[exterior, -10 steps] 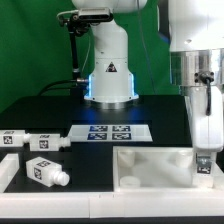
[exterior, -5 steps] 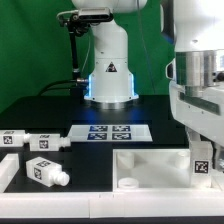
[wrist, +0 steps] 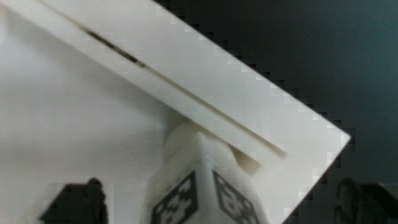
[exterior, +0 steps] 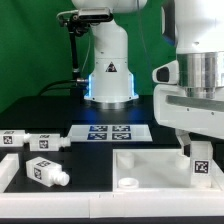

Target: Assemble one leg

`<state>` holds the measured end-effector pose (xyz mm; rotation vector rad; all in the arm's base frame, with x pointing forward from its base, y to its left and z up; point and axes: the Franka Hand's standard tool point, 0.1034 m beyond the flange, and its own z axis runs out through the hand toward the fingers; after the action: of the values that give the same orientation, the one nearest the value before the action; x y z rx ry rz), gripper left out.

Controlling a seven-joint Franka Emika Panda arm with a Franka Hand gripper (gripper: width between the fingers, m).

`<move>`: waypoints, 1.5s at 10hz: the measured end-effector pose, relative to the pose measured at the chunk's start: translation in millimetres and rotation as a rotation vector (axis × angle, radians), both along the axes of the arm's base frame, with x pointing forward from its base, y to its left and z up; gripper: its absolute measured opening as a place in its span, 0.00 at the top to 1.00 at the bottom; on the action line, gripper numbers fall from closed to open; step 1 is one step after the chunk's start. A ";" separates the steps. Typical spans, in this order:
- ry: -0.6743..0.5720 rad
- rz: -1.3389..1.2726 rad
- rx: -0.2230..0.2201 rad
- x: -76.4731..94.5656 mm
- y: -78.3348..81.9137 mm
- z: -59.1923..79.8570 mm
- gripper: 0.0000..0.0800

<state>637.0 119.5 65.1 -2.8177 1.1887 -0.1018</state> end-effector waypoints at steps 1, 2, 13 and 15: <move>-0.017 0.196 -0.028 4.7 -3.5 3.5 0.19; -0.025 0.297 -0.038 6.0 -10.1 3.2 0.19; -0.005 0.005 -0.040 5.2 -26.4 2.4 0.61; -0.002 0.003 -0.037 5.1 -26.5 3.9 0.61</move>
Offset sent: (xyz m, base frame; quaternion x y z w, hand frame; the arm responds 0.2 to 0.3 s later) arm 0.0000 0.0000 0.0000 0.0000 0.0000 0.0650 0.9979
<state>642.2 93.0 69.0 -2.8496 1.1948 -0.1281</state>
